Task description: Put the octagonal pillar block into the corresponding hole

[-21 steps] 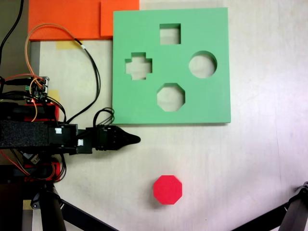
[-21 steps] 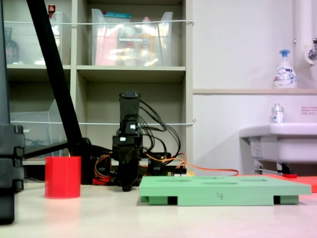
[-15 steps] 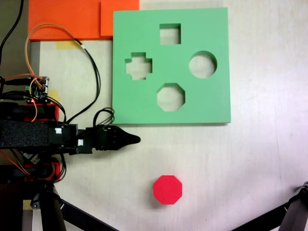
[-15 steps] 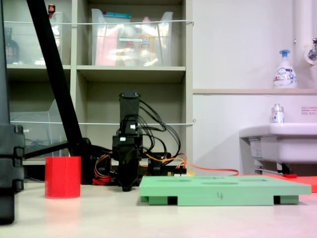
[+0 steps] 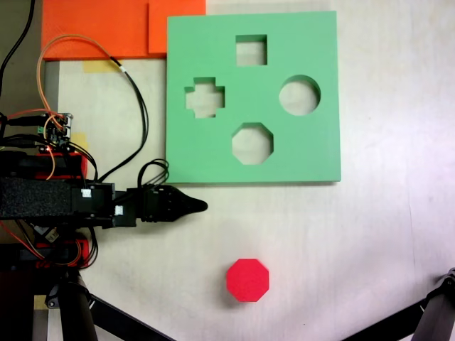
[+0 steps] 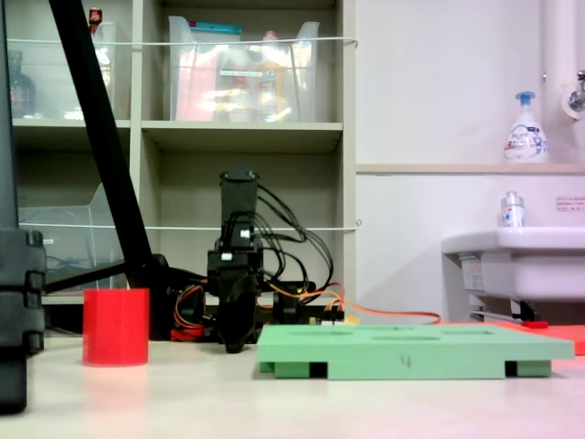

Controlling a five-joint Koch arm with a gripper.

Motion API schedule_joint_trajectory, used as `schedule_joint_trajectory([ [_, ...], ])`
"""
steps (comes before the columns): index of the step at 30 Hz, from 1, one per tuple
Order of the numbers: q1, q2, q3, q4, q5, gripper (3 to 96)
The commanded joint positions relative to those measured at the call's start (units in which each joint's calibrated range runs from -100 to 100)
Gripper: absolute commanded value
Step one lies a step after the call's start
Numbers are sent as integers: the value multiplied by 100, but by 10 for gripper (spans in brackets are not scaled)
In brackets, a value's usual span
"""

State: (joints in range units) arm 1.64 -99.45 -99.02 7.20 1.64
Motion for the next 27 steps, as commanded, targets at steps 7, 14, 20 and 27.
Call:
schedule_joint_trajectory([
  [7,-5,-55,-98,-647,5,491],
  [14,-107,-55,-98,-657,234,468],
  [20,-703,-55,-98,402,2520,499],
  [27,-889,-55,2165,-2477,3414,457],
])
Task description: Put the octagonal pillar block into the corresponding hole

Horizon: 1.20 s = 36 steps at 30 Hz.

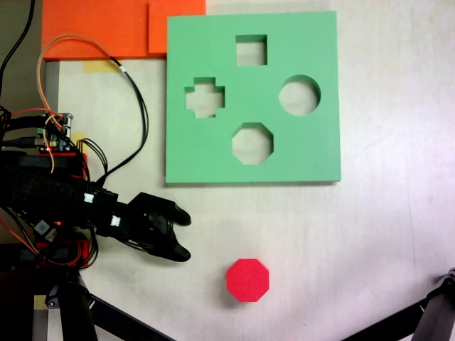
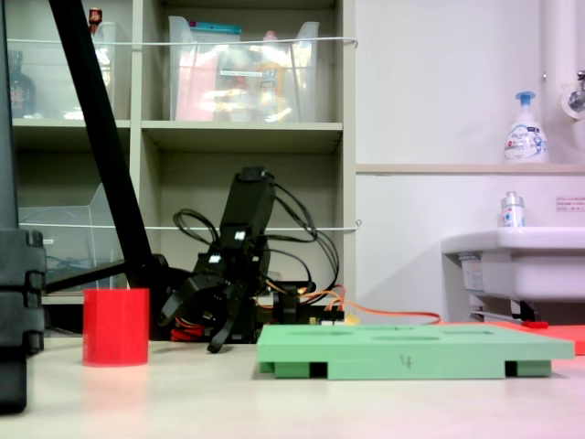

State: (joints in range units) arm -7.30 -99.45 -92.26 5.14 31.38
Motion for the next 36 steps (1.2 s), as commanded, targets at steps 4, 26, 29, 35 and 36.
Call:
schedule_joint_trajectory([
  [4,269,-55,3503,-4370,982,457],
  [26,-117,6272,11110,-10447,1035,775],
  [29,-244,7068,11489,-10437,918,849],
  [35,-454,8130,11698,-10350,708,850],
  [36,-479,8353,11758,-10302,684,850],
])
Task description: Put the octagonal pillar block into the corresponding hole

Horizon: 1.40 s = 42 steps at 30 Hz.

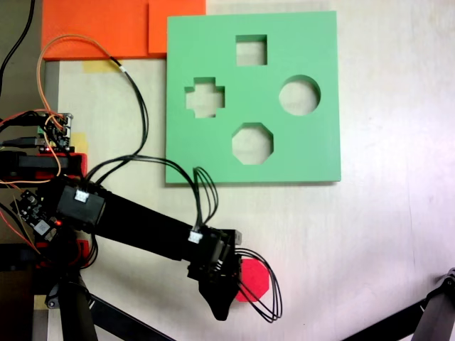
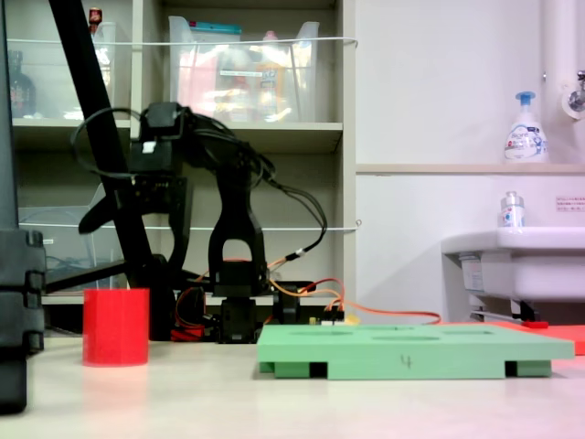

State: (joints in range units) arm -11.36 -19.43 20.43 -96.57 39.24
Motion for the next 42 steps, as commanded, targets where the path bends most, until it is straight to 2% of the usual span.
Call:
schedule_joint_trajectory([
  [1,-98,546,529,-92,-137,850],
  [19,-151,3353,1775,177,-249,837],
  [25,-132,3437,1586,-169,-249,600],
  [32,-161,3451,1566,-343,-137,403],
  [36,-156,3269,1576,-343,-112,384],
  [42,5,1943,1576,-343,176,383],
])
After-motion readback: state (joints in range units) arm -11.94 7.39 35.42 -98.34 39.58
